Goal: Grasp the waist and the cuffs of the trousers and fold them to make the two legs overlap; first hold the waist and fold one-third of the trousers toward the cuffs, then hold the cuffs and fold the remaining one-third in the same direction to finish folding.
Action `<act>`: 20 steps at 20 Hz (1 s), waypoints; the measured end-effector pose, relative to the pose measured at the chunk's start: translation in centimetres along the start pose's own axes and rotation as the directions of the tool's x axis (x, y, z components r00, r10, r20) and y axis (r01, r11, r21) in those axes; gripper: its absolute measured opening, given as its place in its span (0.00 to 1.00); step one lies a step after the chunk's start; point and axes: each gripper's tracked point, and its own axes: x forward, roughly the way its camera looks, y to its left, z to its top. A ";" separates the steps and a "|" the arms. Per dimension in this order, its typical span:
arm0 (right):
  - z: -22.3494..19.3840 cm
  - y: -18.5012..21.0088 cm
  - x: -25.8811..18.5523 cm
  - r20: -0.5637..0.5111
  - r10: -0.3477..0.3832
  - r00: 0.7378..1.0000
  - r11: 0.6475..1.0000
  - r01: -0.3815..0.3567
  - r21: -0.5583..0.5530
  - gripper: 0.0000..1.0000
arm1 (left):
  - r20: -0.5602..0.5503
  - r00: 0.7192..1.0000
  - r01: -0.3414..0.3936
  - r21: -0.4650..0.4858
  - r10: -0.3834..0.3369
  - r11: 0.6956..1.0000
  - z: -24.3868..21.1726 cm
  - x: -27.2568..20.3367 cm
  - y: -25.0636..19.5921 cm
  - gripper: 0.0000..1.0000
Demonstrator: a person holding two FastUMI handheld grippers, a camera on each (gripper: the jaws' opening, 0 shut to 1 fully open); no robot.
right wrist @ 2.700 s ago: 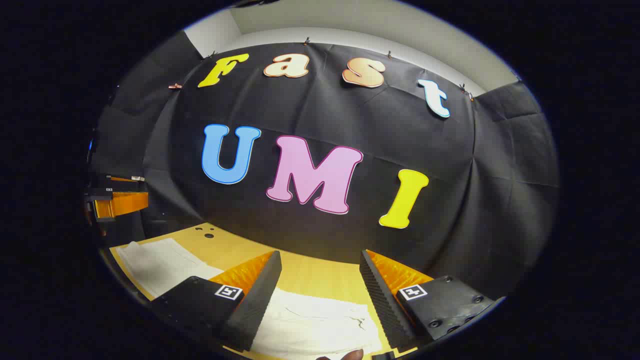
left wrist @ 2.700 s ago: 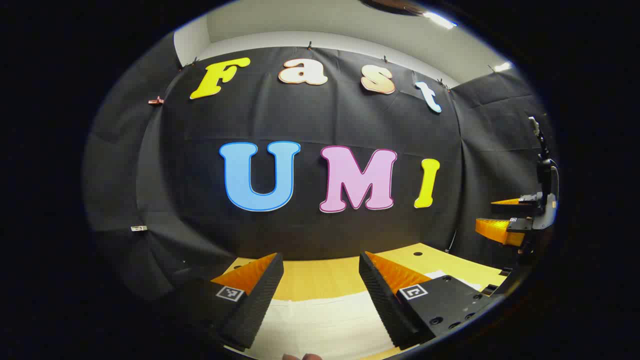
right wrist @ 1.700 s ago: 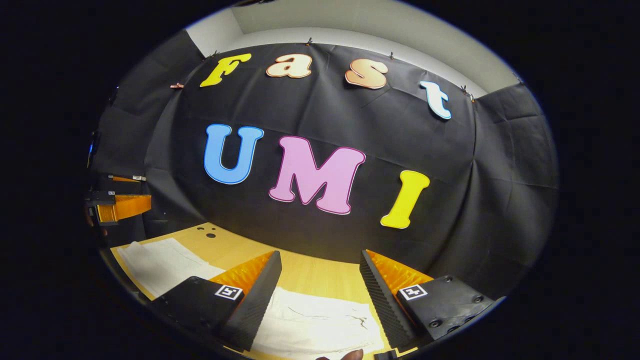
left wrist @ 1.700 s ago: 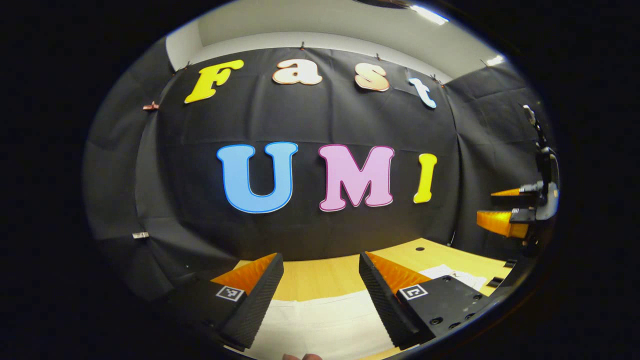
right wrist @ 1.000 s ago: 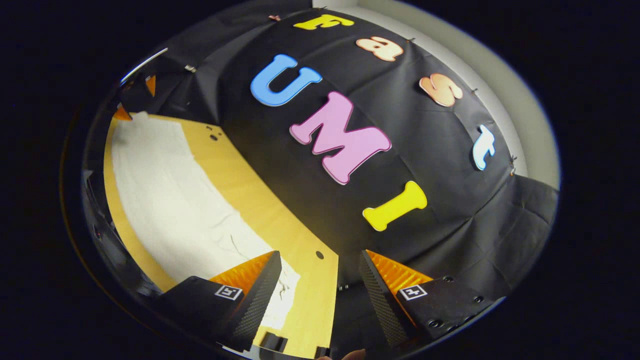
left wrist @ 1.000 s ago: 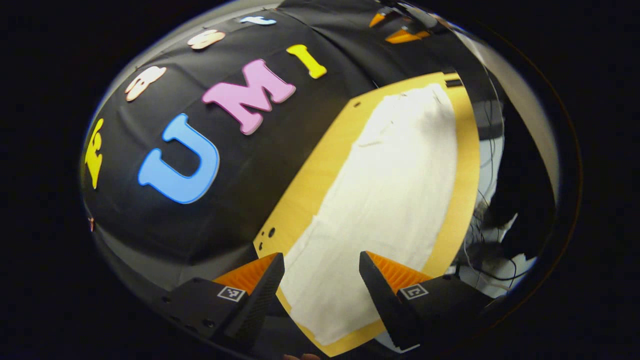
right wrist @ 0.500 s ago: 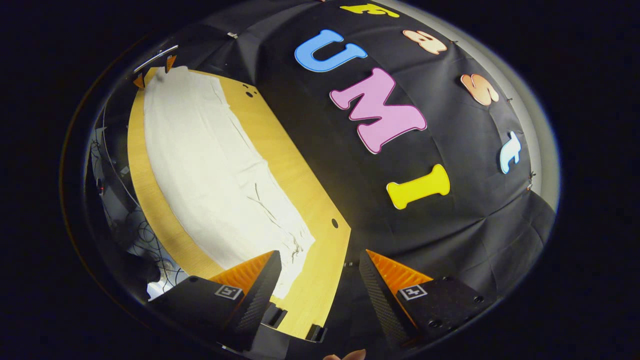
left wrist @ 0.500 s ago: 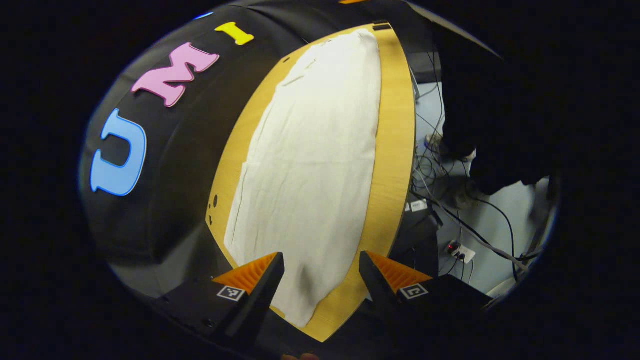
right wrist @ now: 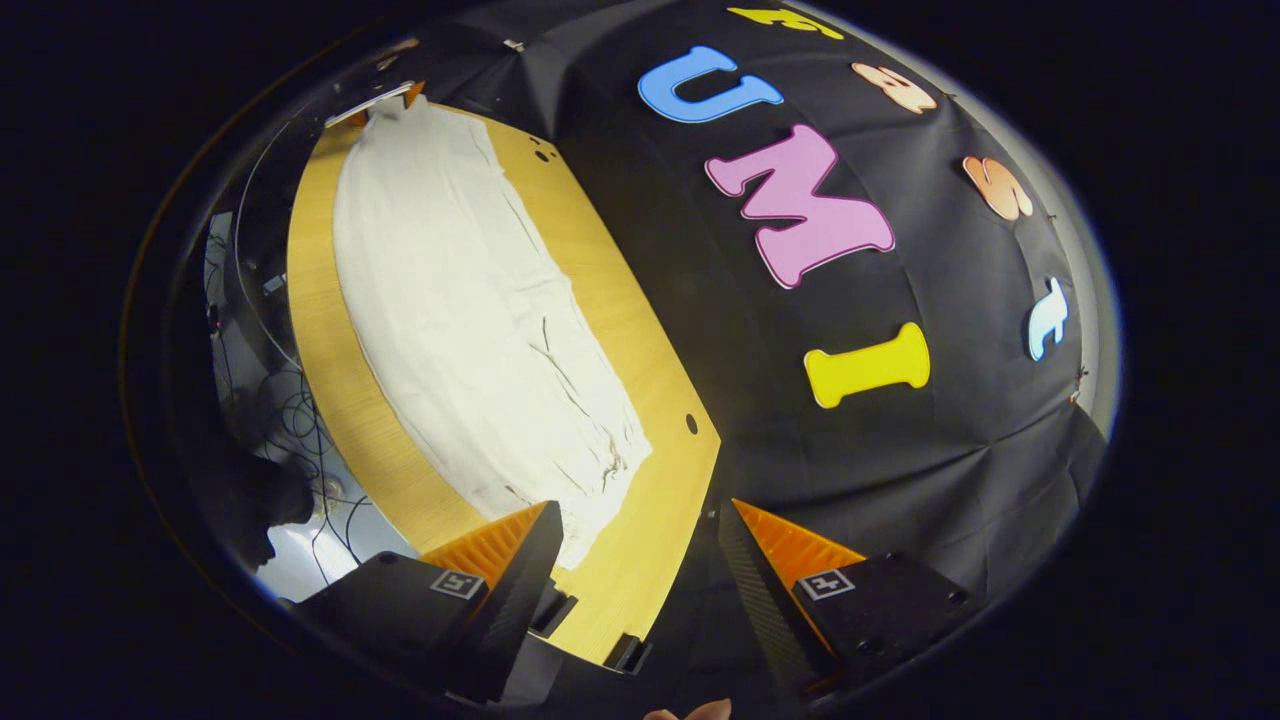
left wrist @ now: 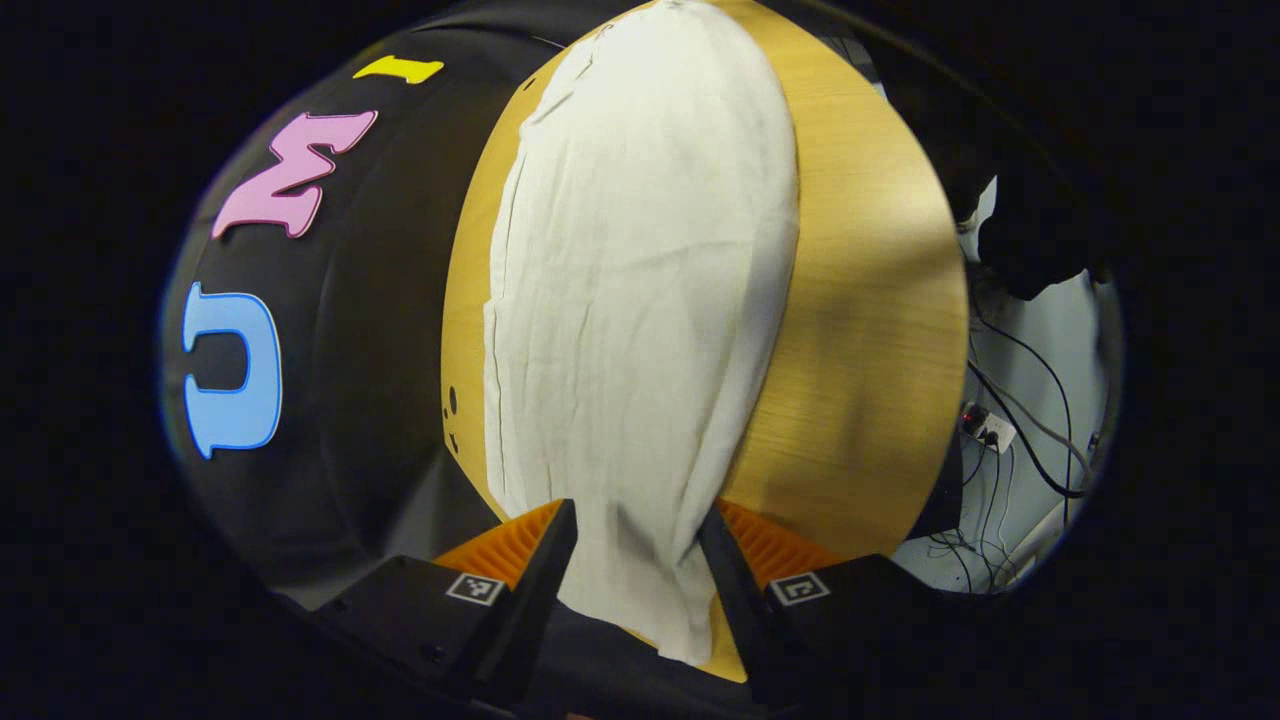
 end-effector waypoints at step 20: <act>-7.2 9.3 10.7 -0.079 0.259 0.963 0.892 -0.269 -0.363 0.95 | -0.047 0.996 0.079 -0.038 -0.081 0.996 -0.1 1.5 -0.4 0.08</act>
